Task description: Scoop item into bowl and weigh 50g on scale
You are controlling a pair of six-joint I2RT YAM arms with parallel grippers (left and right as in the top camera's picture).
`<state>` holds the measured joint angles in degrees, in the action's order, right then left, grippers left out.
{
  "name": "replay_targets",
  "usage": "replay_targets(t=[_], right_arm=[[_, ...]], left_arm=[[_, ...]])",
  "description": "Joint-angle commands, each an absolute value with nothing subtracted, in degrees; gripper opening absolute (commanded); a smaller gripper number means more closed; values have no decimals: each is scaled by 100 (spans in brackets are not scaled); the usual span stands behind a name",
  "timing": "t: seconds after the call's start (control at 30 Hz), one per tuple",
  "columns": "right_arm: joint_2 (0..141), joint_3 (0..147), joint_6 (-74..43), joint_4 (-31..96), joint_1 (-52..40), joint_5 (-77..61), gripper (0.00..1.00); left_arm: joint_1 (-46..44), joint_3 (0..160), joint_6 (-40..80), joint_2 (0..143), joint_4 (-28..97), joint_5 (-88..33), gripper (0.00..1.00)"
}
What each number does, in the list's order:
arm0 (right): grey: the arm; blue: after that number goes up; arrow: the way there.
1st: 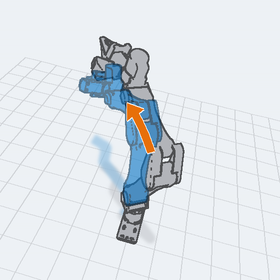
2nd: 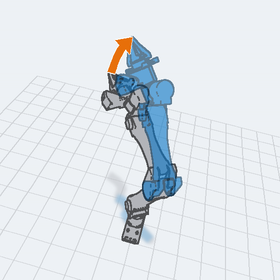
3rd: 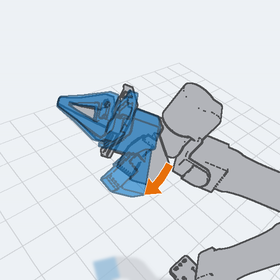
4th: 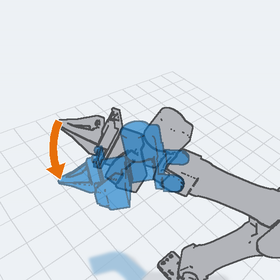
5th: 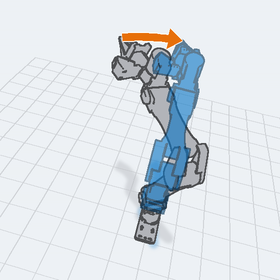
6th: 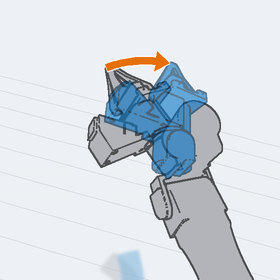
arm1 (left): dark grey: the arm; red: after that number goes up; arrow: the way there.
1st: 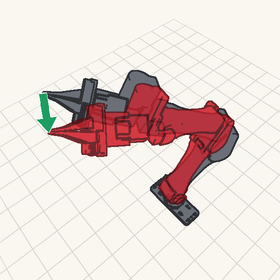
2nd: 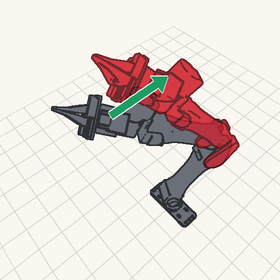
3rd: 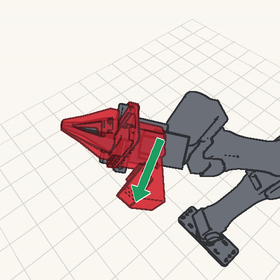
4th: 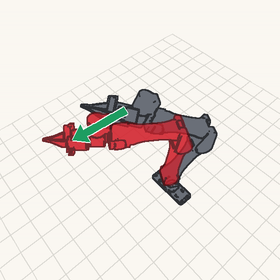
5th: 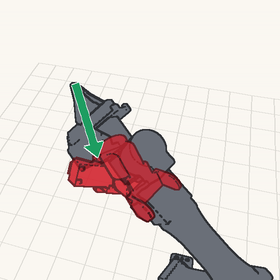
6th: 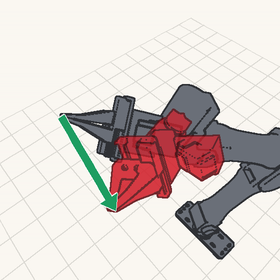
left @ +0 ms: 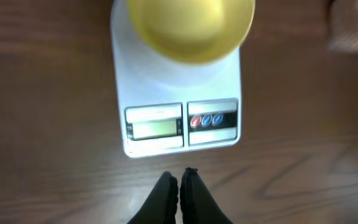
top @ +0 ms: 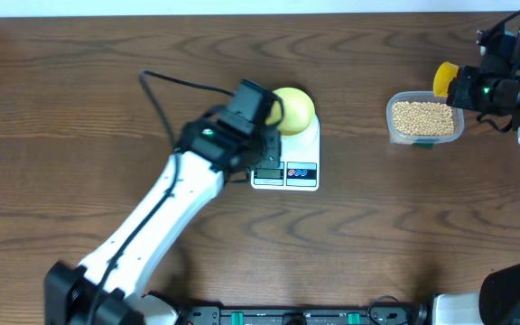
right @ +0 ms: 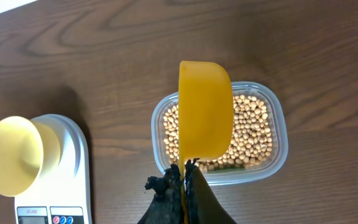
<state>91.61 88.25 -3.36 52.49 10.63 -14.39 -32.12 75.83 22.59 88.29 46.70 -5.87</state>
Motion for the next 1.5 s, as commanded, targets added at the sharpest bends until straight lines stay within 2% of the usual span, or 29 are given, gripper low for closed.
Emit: replay_targets(t=[0.0,0.27,0.43,0.77,0.87,1.0,1.47], right_arm=[[9142,8914,-246,5258,1039,-1496,1],[9142,8914,-246,5288,1039,-1498,1],[9142,8914,-246,5264,1041,-1496,1],[9142,8912,-246,5253,1039,-1496,1],[9142,8912,-246,5258,1039,-1496,1],[9142,8912,-246,5269,1039,-1496,1],[9142,8912,-248,5273,1039,-1498,1]], left_arm=[[-3579,7599,1905,9277,4589,-180,8],[-3817,7596,1271,10060,4414,-137,7],[-4110,7566,1247,10302,4143,462,8],[-4217,7037,1221,10322,3046,572,8],[-4219,6884,816,10322,2753,569,8],[-4219,6766,449,10322,2735,572,8],[-4219,6733,456,10763,2488,556,8]])
